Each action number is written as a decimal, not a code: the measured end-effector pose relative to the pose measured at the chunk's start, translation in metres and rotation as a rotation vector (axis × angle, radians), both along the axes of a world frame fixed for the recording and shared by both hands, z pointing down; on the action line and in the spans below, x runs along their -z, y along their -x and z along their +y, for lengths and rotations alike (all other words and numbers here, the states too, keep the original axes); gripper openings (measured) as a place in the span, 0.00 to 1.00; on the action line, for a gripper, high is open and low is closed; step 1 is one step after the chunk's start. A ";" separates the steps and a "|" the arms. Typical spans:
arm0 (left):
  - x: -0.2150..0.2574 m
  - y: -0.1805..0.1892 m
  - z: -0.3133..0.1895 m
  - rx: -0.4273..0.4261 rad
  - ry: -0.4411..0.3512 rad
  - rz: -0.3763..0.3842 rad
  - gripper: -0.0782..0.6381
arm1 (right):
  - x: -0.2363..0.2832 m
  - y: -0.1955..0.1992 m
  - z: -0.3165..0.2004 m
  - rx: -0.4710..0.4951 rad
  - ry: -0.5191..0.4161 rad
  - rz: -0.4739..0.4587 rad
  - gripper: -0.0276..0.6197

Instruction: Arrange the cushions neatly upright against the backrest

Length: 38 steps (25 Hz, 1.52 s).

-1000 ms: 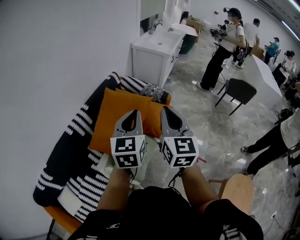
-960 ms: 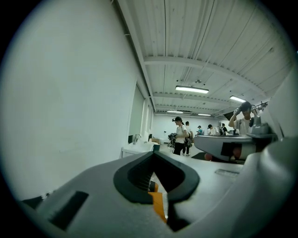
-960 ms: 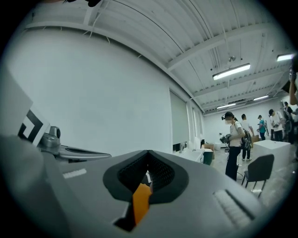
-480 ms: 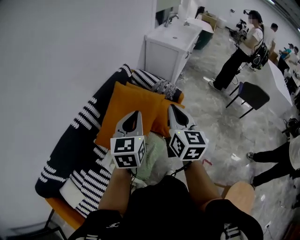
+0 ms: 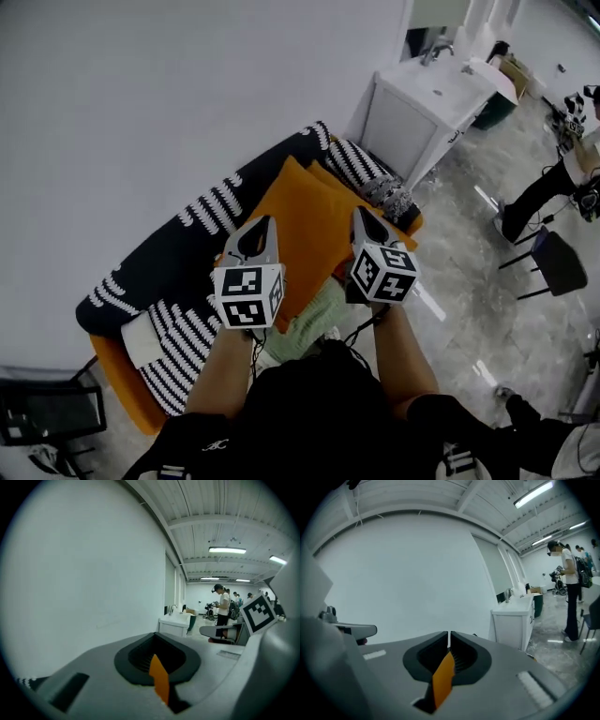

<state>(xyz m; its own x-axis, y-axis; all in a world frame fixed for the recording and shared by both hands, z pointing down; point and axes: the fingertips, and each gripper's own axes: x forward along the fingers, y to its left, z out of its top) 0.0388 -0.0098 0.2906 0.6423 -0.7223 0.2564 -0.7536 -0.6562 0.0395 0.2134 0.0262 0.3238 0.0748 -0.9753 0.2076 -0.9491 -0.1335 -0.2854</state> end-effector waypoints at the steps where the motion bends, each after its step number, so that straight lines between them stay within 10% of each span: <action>1: -0.002 -0.003 -0.007 0.026 -0.003 -0.012 0.12 | -0.006 -0.006 -0.012 0.030 0.012 0.005 0.09; 9: -0.046 -0.002 -0.045 0.251 0.089 -0.014 0.12 | -0.077 -0.031 -0.091 0.283 0.193 0.062 0.23; 17: -0.158 0.073 -0.061 0.548 0.458 0.189 0.12 | -0.153 -0.023 -0.161 0.481 0.385 0.205 0.33; 22: -0.234 0.118 -0.060 0.638 0.629 0.321 0.30 | -0.196 -0.020 -0.189 0.544 0.490 0.334 0.37; 31: -0.367 0.149 -0.048 0.631 0.828 0.419 0.59 | -0.245 -0.002 -0.222 0.572 0.598 0.486 0.40; 38: -0.463 0.149 -0.050 0.662 1.020 0.423 0.64 | -0.284 -0.012 -0.235 0.560 0.741 0.491 0.42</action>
